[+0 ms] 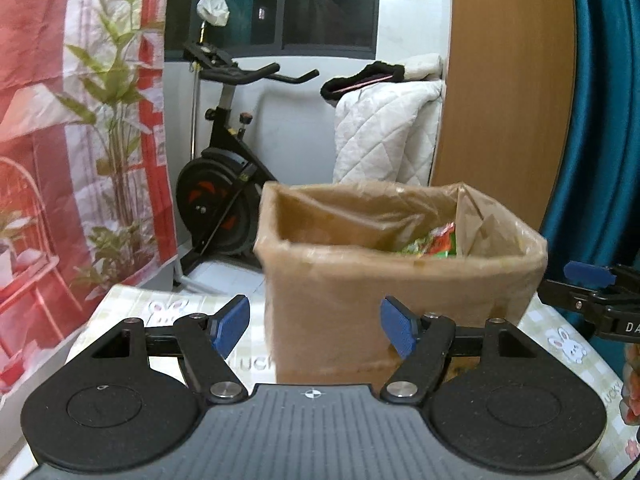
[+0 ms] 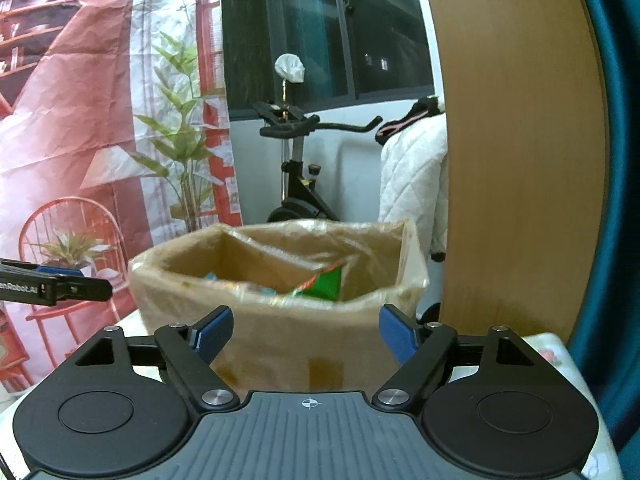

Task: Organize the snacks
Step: 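Move both grippers back to the remaining snacks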

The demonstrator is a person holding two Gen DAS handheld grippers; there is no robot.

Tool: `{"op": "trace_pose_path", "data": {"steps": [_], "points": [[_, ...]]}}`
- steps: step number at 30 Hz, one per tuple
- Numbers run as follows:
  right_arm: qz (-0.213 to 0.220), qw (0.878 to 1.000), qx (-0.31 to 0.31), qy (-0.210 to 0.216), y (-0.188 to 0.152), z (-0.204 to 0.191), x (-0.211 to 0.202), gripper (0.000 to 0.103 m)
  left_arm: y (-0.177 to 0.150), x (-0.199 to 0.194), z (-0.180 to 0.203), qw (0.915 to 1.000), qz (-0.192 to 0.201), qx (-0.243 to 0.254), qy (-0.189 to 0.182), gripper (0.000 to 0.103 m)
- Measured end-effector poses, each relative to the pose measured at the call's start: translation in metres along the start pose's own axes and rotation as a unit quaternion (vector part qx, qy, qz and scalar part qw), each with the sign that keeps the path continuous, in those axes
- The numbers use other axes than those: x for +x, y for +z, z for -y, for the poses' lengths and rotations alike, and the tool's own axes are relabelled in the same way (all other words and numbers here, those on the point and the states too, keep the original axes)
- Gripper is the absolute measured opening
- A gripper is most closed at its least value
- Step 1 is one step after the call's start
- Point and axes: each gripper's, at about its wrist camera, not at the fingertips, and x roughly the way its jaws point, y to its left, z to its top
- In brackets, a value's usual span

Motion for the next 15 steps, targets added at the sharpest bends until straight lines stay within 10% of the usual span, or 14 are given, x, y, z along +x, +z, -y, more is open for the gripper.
{"op": "trace_pose_path", "data": {"steps": [15], "points": [[-0.102, 0.994, 0.027, 0.007, -0.094, -0.005, 0.02, 0.078, -0.084, 0.006, -0.06, 0.9929, -0.099, -0.061, 0.024, 0.074]]}}
